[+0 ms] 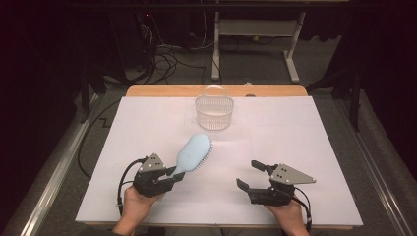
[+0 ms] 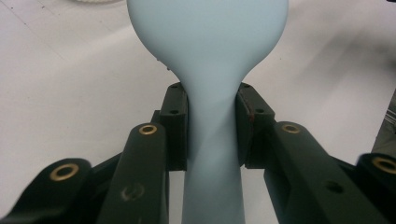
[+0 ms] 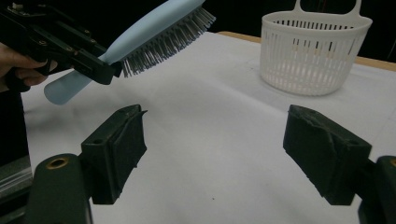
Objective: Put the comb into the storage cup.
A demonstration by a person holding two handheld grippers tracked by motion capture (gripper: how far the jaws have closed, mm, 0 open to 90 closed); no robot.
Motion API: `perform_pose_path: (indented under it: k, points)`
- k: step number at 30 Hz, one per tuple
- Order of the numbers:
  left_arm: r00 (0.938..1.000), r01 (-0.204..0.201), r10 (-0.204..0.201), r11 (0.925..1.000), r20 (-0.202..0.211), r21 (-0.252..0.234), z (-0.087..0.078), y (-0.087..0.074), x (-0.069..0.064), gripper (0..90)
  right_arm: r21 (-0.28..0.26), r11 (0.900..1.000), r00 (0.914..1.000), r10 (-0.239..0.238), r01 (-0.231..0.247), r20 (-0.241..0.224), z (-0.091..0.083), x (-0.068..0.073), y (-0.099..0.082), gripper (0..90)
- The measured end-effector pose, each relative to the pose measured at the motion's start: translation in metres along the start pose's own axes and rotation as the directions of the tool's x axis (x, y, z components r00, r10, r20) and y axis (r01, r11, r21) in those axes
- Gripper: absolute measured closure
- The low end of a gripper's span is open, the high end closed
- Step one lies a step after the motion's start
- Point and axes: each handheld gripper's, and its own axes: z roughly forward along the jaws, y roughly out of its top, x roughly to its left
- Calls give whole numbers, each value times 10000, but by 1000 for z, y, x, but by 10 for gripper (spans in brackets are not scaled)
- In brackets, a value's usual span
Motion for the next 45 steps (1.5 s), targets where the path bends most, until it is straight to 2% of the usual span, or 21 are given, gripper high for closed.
perform_pose_path:
  k: [5, 12, 19, 23, 30, 38, 45]
  points:
    - [10000, -21, 21, 10000, 59, -42, 0, 0, -1, 675, 29, 9998, 9996, -176, 176, -211, 9, 6, 4, 214]
    - [9999, -67, 67, 10000, 107, -27, 1, 1, -1, 675, 174, 9997, 9986, -141, 150, -502, 20, 11, 8, 213]
    - [9997, -245, 246, 9994, 38, -256, -1, 2, -4, 675, 394, 9992, 9967, 81, -49, -812, 34, 17, 14, 220]
    - [9996, -271, 272, 9995, 82, -169, 1, 2, -5, 675, 454, 9989, 9947, -46, 93, -1027, 44, 23, 20, 223]
    - [9993, -365, 366, 9992, 96, -174, 2, 3, -7, 675, 584, 9982, 9897, 245, -164, -1410, 62, 27, 33, 223]
    - [9990, -420, 423, 9989, 113, -190, 2, 3, -8, 675, 927, 9944, 9865, 648, -512, -1502, 77, 27, 38, 222]
    - [9988, -458, 460, 9989, 165, -115, 5, 3, -9, 675, 1035, 9930, 9845, 730, -569, -1593, 86, 28, 40, 215]
